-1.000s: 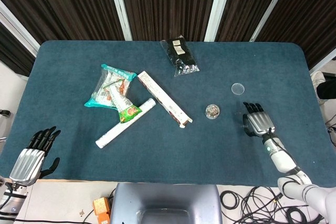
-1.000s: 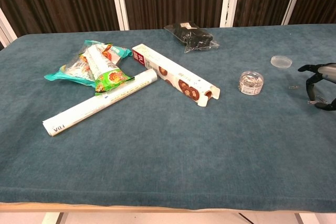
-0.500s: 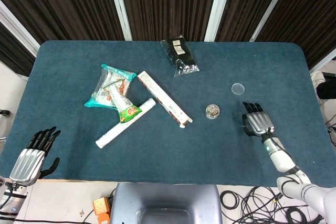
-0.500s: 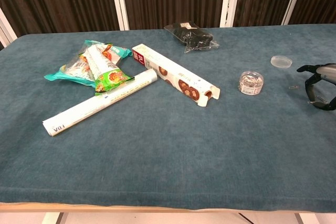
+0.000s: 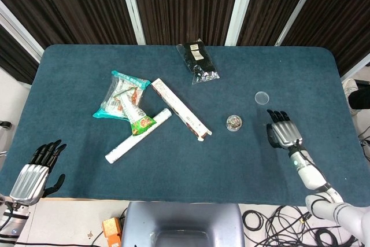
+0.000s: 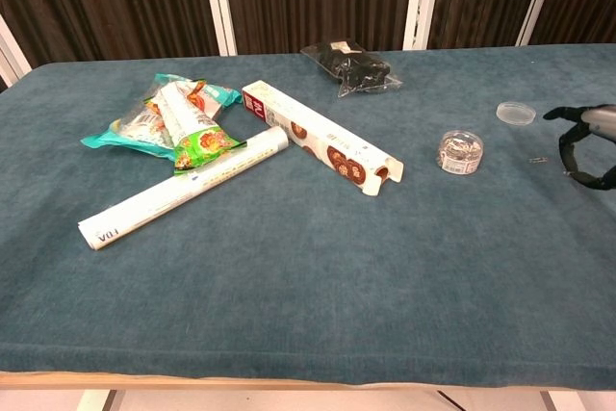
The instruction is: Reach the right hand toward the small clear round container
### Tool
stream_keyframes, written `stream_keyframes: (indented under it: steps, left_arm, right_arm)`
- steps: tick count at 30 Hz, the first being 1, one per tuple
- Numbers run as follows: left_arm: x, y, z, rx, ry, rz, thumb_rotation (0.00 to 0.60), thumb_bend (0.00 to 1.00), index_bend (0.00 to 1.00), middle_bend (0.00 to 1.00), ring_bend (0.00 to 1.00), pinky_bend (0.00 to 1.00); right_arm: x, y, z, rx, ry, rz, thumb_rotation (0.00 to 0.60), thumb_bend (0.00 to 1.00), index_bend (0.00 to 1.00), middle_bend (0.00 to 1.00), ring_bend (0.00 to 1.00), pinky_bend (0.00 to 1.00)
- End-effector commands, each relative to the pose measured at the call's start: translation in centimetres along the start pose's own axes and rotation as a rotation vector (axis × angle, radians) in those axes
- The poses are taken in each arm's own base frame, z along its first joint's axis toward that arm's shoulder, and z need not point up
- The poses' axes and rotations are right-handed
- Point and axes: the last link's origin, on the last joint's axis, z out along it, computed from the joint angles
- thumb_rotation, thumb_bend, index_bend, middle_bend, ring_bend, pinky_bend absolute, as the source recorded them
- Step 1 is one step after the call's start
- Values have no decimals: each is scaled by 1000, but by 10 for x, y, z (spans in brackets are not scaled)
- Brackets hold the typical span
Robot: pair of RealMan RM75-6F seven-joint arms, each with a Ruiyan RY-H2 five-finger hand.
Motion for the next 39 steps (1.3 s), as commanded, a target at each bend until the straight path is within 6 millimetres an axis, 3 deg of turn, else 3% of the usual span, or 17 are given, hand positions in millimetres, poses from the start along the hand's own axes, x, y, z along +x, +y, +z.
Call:
stream_keyframes:
  steps: [1, 4, 5, 8, 12, 17, 30, 39]
  left_arm:
    - [0, 0, 0, 0, -2, 0, 600, 428, 0, 0, 0, 79]
    - [0, 0, 1, 0, -3, 0, 600, 428, 0, 0, 0, 79]
    - [0, 0, 2, -1, -3, 0, 600, 428, 0, 0, 0, 78]
    - [0, 0, 2, -1, 0, -1, 600, 427, 0, 0, 0, 79]
    - [1, 0, 2, -3, 4, -3, 600, 427, 0, 0, 0, 79]
    - [3, -1, 0, -2, 8, -6, 600, 428, 0, 0, 0, 79]
    - [5, -3, -4, 3, 18, -9, 600, 427, 0, 0, 0, 79]
    - [4, -2, -3, -1, 13, -5, 600, 426, 0, 0, 0, 79]
  right_arm:
    - [13, -4, 4, 7, 34, 27, 600, 408, 598, 0, 0, 0]
    - [24, -11, 10, 20, 59, 35, 600, 408, 592, 0, 0, 0]
    - [39, -26, 18, 51, 103, 43, 600, 408, 589, 0, 0, 0]
    - [56, -50, 31, 80, 132, 49, 600, 408, 585, 0, 0, 0]
    - [63, -76, 43, 102, 150, -3, 600, 408, 585, 0, 0, 0]
    - [61, -96, 50, 93, 150, -45, 600, 408, 585, 0, 0, 0]
    - [47, -107, 54, 84, 123, -100, 600, 408, 571, 0, 0, 0]
    - [45, -102, 50, 75, 113, -115, 600, 408, 414, 0, 0, 0]
